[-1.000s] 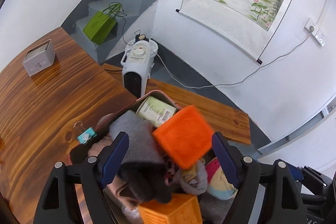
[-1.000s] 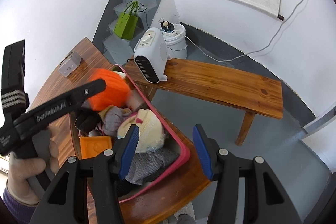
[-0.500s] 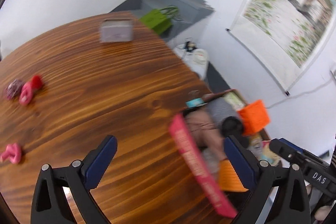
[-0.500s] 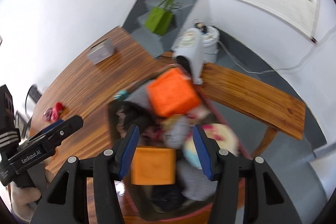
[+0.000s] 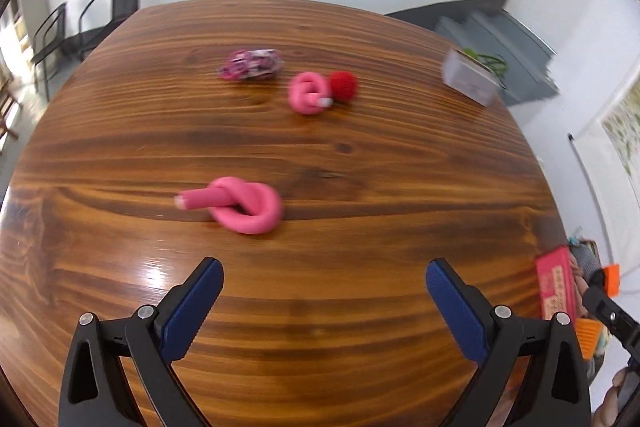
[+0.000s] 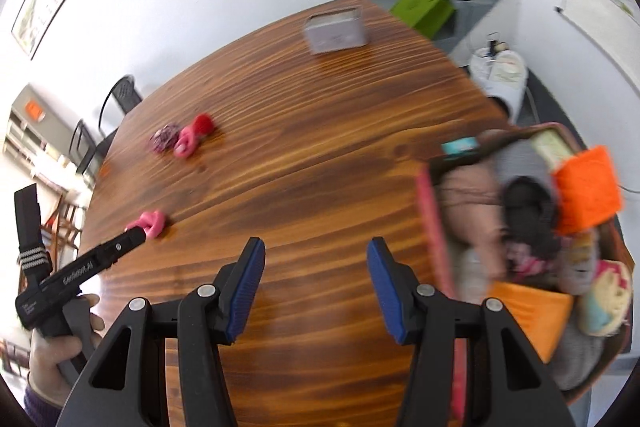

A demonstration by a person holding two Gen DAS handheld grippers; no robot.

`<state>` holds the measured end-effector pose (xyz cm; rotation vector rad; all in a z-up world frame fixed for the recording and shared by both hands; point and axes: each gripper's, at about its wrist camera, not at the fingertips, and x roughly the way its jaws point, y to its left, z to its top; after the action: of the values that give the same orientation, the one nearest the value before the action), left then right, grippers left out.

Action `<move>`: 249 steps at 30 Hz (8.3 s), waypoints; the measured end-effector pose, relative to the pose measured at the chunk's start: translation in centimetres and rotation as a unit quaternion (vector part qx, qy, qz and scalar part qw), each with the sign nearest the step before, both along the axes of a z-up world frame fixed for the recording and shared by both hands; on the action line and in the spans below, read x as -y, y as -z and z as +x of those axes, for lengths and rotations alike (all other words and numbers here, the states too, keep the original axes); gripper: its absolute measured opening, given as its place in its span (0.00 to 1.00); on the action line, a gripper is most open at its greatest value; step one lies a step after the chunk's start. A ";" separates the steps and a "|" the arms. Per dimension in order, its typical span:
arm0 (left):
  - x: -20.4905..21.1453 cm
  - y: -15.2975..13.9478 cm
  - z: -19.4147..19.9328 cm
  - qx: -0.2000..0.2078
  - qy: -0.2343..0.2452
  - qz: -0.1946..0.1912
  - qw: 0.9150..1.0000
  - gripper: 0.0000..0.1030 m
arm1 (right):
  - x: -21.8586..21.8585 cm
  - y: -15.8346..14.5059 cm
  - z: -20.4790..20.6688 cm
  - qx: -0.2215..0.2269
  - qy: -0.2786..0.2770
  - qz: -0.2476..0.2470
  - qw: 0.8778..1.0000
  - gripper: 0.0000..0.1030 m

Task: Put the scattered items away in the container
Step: 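Move both grippers back over the pink foam knots on the table, then grasp a pink foam knot with the left gripper while the right grasps another, then carry both pink foam knots into the pink-rimmed box and open both grippers, then move both grippers back over the leopard plush and red pompom, then grasp the leopard plush with the left gripper while the right grasps the red pompom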

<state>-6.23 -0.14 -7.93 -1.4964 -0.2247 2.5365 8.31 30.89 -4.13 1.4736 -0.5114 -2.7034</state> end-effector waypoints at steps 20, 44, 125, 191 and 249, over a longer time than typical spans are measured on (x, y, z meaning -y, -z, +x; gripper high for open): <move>3.2 6.3 -8.0 0.027 0.039 -0.031 0.998 1.00 | 6.6 3.8 -5.2 0.066 0.013 0.013 0.998 0.56; 7.2 3.5 -6.2 -0.001 0.070 0.030 0.997 0.58 | 20.1 5.5 -21.2 0.014 -0.099 0.053 0.994 0.56; -31.9 -6.0 9.8 -0.097 0.345 0.055 0.932 0.61 | -14.8 -1.6 15.0 -0.017 0.184 0.065 0.981 0.44; -6.3 -0.6 -3.5 -0.007 0.075 0.004 0.997 0.99 | 0.3 -0.6 2.8 -0.033 -0.052 0.021 0.998 0.61; 5.4 5.6 -24.6 -0.033 0.090 0.019 0.995 0.56 | 16.7 7.6 -28.1 0.021 -0.039 0.054 0.998 0.61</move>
<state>-30.84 -5.56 -13.58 -1.3515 -0.1220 2.4207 -19.82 14.14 -11.73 1.5445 -0.3071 -2.6841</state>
